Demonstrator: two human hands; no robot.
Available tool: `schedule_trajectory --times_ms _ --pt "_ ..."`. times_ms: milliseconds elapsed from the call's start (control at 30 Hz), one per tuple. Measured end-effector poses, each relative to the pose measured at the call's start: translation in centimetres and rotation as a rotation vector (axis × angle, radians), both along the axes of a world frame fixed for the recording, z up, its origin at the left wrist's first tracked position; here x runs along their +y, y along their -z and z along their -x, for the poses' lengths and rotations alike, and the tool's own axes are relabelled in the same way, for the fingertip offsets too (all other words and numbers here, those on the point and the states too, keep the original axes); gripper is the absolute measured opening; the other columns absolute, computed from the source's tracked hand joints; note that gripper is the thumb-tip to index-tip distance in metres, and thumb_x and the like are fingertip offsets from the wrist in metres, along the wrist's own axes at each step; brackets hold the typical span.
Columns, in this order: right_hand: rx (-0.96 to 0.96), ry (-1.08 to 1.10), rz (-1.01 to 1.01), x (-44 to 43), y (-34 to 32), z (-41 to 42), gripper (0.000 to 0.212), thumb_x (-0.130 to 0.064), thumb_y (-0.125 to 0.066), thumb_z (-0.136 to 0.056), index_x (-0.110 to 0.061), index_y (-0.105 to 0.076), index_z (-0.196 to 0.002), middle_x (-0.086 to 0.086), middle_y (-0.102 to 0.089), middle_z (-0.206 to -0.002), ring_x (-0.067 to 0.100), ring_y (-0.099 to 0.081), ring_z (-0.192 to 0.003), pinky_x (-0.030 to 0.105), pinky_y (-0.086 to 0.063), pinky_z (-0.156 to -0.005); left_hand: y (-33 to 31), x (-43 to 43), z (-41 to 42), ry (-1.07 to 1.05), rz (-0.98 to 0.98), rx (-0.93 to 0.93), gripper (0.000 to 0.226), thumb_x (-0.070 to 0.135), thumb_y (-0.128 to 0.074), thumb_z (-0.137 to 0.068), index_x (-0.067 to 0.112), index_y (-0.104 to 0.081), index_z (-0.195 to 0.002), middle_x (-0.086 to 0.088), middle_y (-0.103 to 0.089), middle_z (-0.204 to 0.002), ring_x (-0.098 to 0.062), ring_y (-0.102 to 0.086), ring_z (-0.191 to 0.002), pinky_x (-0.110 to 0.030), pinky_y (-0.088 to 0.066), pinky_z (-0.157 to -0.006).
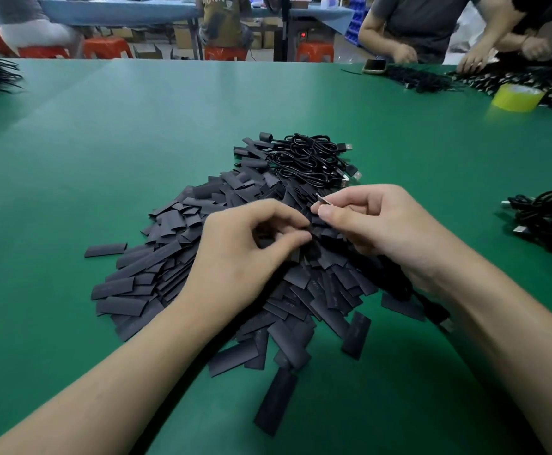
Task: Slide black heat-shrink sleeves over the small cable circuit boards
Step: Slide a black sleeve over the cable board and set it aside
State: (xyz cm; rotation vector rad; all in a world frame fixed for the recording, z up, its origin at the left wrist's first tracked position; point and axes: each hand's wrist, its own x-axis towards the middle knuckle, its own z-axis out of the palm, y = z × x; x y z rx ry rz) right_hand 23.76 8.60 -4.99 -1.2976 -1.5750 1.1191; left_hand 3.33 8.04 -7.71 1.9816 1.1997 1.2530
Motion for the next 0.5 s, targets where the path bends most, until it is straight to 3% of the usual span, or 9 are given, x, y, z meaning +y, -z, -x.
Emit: schedule_trajectory --times_ms 100,200,367,433,500 --pt "-0.021 -0.048 -0.009 -0.21 0.24 0.37 0.016 -0.032 -0.075 -0.091 -0.016 -0.077 -0.094 -0.009 -0.058 -0.060 -0.001 -0.040 -0.045 0.010 -0.029 -0.044 -0.11 0.57 0.37 0.016 0.128 -0.261 0.010 0.017 -0.082 -0.086 0.023 -0.074 -0.086 0.006 -0.072 -0.076 -0.007 -0.064 -0.072 -0.021 -0.051 -0.070" --pt "-0.063 -0.074 -0.029 -0.39 0.61 0.83 0.017 -0.031 -0.074 -0.092 -0.020 -0.074 -0.079 -0.014 -0.058 -0.053 -0.004 -0.042 -0.039 0.006 -0.029 -0.041 -0.11 0.73 0.47 0.037 0.184 -0.382 0.012 0.014 -0.079 -0.088 0.019 -0.069 -0.085 0.003 -0.070 -0.075 -0.010 -0.062 -0.072 -0.018 -0.050 -0.069" --pt "0.087 -0.063 0.031 -0.54 0.52 0.96 0.021 -0.018 -0.070 -0.095 -0.018 -0.070 -0.075 -0.014 -0.058 -0.048 -0.003 -0.046 -0.036 0.006 -0.031 -0.039 -0.01 0.57 0.27 0.074 0.149 -0.324 0.011 0.011 -0.077 -0.090 0.020 -0.070 -0.090 0.002 -0.068 -0.075 -0.013 -0.061 -0.074 -0.025 -0.051 -0.073" --pt "0.097 -0.050 0.046 -0.51 0.44 1.01 0.021 -0.022 -0.071 -0.095 -0.021 -0.072 -0.074 -0.015 -0.056 -0.050 -0.001 -0.039 -0.039 0.011 -0.028 -0.039 0.01 0.41 0.27 0.069 0.112 -0.258 0.010 0.012 -0.076 -0.091 0.022 -0.074 -0.094 0.000 -0.073 -0.083 -0.016 -0.067 -0.078 -0.030 -0.054 -0.078" --pt "0.077 -0.026 0.047 -0.36 0.47 1.00 0.023 -0.026 -0.071 -0.094 -0.024 -0.074 -0.071 -0.015 -0.051 -0.053 0.003 -0.031 -0.043 0.015 -0.023 -0.041 0.04 0.24 0.28 0.047 0.046 -0.168 0.010 0.017 -0.076 -0.092 0.026 -0.076 -0.097 0.004 -0.075 -0.085 -0.014 -0.069 -0.079 -0.026 -0.055 -0.075"
